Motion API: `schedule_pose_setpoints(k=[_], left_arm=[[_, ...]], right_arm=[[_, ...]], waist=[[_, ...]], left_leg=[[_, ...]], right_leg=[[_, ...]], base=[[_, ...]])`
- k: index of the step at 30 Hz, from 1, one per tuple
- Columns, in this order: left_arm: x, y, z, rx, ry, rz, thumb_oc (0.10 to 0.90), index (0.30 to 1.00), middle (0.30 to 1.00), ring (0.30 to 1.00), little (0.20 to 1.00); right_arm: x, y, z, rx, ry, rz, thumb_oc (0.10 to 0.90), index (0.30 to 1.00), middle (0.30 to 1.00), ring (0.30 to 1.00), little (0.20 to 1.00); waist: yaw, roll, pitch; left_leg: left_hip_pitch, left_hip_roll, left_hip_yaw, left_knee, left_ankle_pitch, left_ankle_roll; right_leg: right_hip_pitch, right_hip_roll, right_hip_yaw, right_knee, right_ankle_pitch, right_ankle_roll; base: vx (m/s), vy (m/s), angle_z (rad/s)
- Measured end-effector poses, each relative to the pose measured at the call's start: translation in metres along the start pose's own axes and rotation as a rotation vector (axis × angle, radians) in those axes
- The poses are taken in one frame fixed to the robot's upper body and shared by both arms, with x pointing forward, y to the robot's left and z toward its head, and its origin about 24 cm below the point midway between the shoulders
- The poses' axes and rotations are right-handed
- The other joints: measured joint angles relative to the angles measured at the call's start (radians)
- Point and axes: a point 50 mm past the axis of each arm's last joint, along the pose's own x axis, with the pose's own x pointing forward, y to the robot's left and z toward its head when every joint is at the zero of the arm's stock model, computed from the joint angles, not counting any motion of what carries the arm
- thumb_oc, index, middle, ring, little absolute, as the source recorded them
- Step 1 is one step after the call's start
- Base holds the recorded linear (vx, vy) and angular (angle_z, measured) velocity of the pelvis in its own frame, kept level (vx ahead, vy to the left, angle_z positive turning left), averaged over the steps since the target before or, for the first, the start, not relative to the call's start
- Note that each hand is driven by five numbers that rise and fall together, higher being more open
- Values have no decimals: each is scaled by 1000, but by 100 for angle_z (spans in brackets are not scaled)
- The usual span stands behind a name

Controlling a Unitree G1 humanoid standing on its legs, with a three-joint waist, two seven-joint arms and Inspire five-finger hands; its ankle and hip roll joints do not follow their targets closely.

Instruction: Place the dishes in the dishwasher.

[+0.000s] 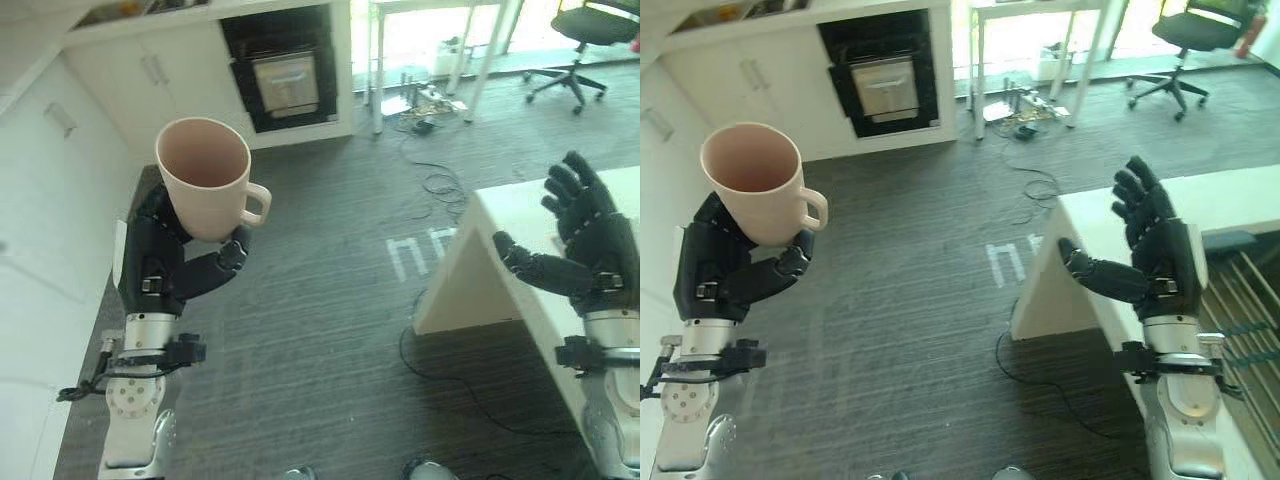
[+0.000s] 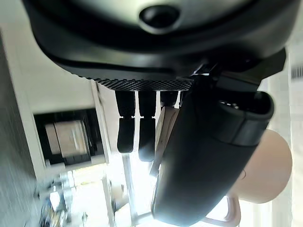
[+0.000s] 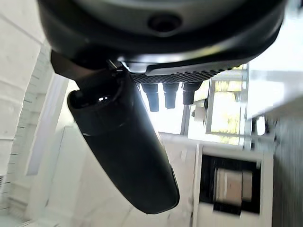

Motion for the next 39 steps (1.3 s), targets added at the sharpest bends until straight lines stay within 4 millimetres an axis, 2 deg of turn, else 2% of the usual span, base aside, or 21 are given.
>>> schedule_pose_setpoints(k=[1, 2, 5, 8, 10, 12, 13, 14, 15, 16, 19, 20, 23, 28, 32, 39], left_arm=[[0, 1, 1, 1, -7, -1, 400, 300, 300, 300, 300], [0, 2, 2, 5, -10, -5, 400, 300, 300, 300, 300], [0, 5, 3, 14, -12, 0, 400, 300, 300, 300, 300], [1, 9, 5, 29, -20, -6, 400, 300, 300, 300, 300], [1, 10, 5, 30, -17, -7, 400, 300, 300, 300, 300], [2, 10, 5, 31, -21, -5, 400, 300, 300, 300, 300], [2, 9, 5, 30, -19, -6, 400, 300, 300, 300, 300], [2, 9, 5, 30, -17, -8, 400, 300, 300, 300, 300], [1, 8, 4, 30, -14, -9, 400, 300, 300, 300, 300], [0, 7, 3, 32, -7, -12, 400, 300, 300, 300, 300], [-2, 5, 2, 32, 1, -19, 400, 300, 300, 300, 300], [-4, 5, 1, 33, 6, -20, 400, 300, 300, 300, 300], [-5, 6, 1, 34, 12, -17, 400, 300, 300, 300, 300], [-5, 6, 1, 31, 12, 7, 400, 300, 300, 300, 300], [-5, 0, -2, 16, 24, -11, 400, 300, 300, 300, 300], [-6, 0, -2, 14, 24, -8, 400, 300, 300, 300, 300]], right_arm=[[-1, 3, -1, 14, -1, 0, 800, 900, 900, 900, 900], [-1, 6, -1, 22, -1, 3, 800, 900, 900, 900, 900], [-3, 13, -4, 22, 6, 12, 800, 900, 900, 900, 900], [-4, 15, -5, 48, 4, -15, 800, 900, 900, 900, 900], [-7, 16, -7, 52, 16, -18, 800, 900, 900, 900, 900], [-7, 15, -7, 49, 12, -16, 800, 900, 900, 900, 900], [-8, 15, -7, 43, 19, -10, 800, 900, 900, 900, 900], [-10, 14, -8, 34, 29, -8, 800, 900, 900, 900, 900], [-12, 13, -9, 32, 38, -9, 800, 900, 900, 900, 900], [-12, 13, -9, 31, 40, -8, 800, 900, 900, 900, 900], [-14, 11, -10, 28, 49, -11, 800, 900, 900, 900, 900], [-14, 10, -10, 26, 49, -15, 800, 900, 900, 900, 900], [-13, 9, -9, 9, 50, -6, 800, 900, 900, 900, 900], [-14, 9, -9, 1, 56, 12, 800, 900, 900, 900, 900], [-14, 9, -9, 3, 61, 22, 800, 900, 900, 900, 900], [-17, 10, -11, 0, 80, 39, 800, 900, 900, 900, 900]], waist=[[4, -6, -2], [11, -10, -2], [31, -18, -3], [30, -25, -6], [26, -25, -6], [22, -25, -5], [6, -32, -6], [-9, -46, -7], [-15, -60, -12], [-23, -56, -13], [-26, -61, -18], [-29, -59, -19], [-35, -55, -21], [-59, -47, -26], [-80, -33, -34], [-79, -27, -38]], left_leg=[[-18, -24, -13, 6, -15, 21], [-36, -38, -24, 16, -24, 37], [-54, -66, -36, 41, -39, 78], [-71, -73, -53, 64, -57, 108], [-72, -70, -76, 62, -56, 115], [-86, -74, -93, 61, -46, 130], [-98, -84, -107, 58, -41, 131], [-103, -101, -116, 64, -40, 131], [-103, -121, -117, 69, -40, 131], [-106, -117, -126, 76, -41, 126], [-108, -95, -124, 79, -35, 107], [-107, -88, -123, 76, -41, 93], [-104, -76, -122, 63, -16, 86], [-102, -54, -117, 57, -5, 68], [-96, -49, -116, 44, 1, 59], [-84, -50, -103, 30, 4, 55]], right_leg=[[-4, -19, 12, -11, 17, 24], [-5, -34, 7, -23, 41, 32], [1, -59, 7, -42, 132, 29], [-1, -64, 7, -34, 180, 39], [-9, -24, 14, 13, 127, 82], [-63, 49, 61, 64, 34, 70], [-98, 102, 133, 63, -16, 64], [-112, 129, 194, 43, -35, 59], [-111, 128, 214, 7, -25, 51], [-107, 137, 218, -4, -6, 28], [-101, 152, 197, -17, -7, 17], [-102, 160, 198, -18, -8, 11], [-108, 177, 200, -21, -8, -19], [-118, 203, 207, -15, -17, -41], [-121, 212, 213, -13, -22, -49], [-120, 214, 226, -10, -22, -50]], base=[[64, 295, 53], [55, 282, 49], [73, 300, 24], [73, 182, 21], [-59, -14, 25], [-31, -119, 24], [11, -119, 39], [9, -81, 41], [14, -224, 27], [25, -247, 11], [44, -210, -4], [36, -173, -7], [13, -151, -5], [15, -102, -9], [8, -54, -4], [-7, -6, -5]])
